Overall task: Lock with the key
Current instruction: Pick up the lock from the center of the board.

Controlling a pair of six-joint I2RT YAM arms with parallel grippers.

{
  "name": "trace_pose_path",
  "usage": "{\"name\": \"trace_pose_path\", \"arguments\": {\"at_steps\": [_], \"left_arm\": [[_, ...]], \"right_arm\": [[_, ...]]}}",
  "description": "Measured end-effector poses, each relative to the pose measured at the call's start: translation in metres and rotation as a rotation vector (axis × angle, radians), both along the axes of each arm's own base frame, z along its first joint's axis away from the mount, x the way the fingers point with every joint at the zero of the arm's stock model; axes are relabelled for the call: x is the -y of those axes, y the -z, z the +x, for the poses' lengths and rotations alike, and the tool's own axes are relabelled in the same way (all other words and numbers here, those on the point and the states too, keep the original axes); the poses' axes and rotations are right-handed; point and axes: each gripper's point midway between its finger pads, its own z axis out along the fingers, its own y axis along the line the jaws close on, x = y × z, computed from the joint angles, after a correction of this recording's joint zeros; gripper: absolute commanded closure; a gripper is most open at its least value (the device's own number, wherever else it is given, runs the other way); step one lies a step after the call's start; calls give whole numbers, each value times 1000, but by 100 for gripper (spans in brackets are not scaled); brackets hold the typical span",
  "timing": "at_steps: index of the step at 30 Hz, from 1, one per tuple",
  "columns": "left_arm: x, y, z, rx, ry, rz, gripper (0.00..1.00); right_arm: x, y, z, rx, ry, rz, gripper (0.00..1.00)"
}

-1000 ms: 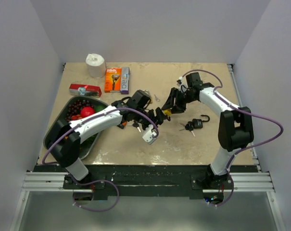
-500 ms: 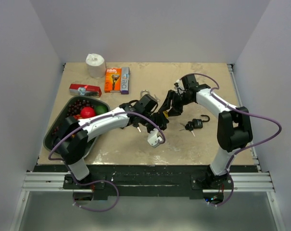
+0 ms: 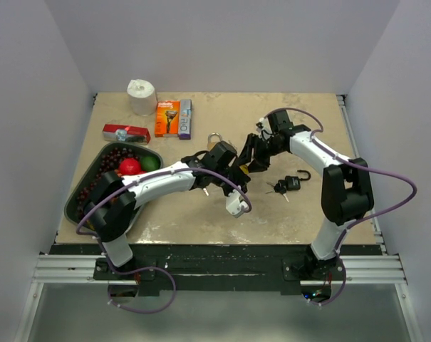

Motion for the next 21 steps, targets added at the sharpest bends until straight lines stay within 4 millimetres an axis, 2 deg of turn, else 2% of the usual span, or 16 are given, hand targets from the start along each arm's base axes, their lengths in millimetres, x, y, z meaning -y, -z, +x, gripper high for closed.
{"name": "trace_pose_path", "arguments": {"at_steps": [2, 3, 4, 7, 8, 11, 14, 16, 18, 20, 21], "left_arm": [[1, 2, 1, 24, -7, -26, 100], [1, 1, 2, 37, -10, -39, 100], [0, 0, 2, 44, -13, -47, 100], [0, -6, 3, 35, -42, -67, 100], [0, -8, 3, 24, -55, -74, 100], [-2, -10, 1, -26, -82, -79, 100], [-6, -18, -6, -116, -111, -109, 100], [-9, -30, -7, -215, -161, -154, 100], [-10, -49, -2, -338, -242, -215, 100], [-12, -76, 14, -466, -345, -304, 100], [-14, -96, 27, -544, -414, -371, 100]], "right_arm": [[1, 0, 1, 7, -3, 1, 97], [1, -1, 1, 11, -7, 4, 81], [0, -1, 1, 16, -13, 10, 48], [-4, -7, 2, 33, -35, 48, 8], [-6, -9, 1, 35, -45, 64, 2], [-7, -27, 6, 97, -78, 95, 1], [2, -62, 30, 247, -79, 131, 1], [21, -91, 53, 385, -39, 151, 1], [50, -119, 76, 538, 11, 138, 1], [78, -142, 92, 683, 52, 90, 1], [91, -155, 98, 766, 66, 54, 1]]}}
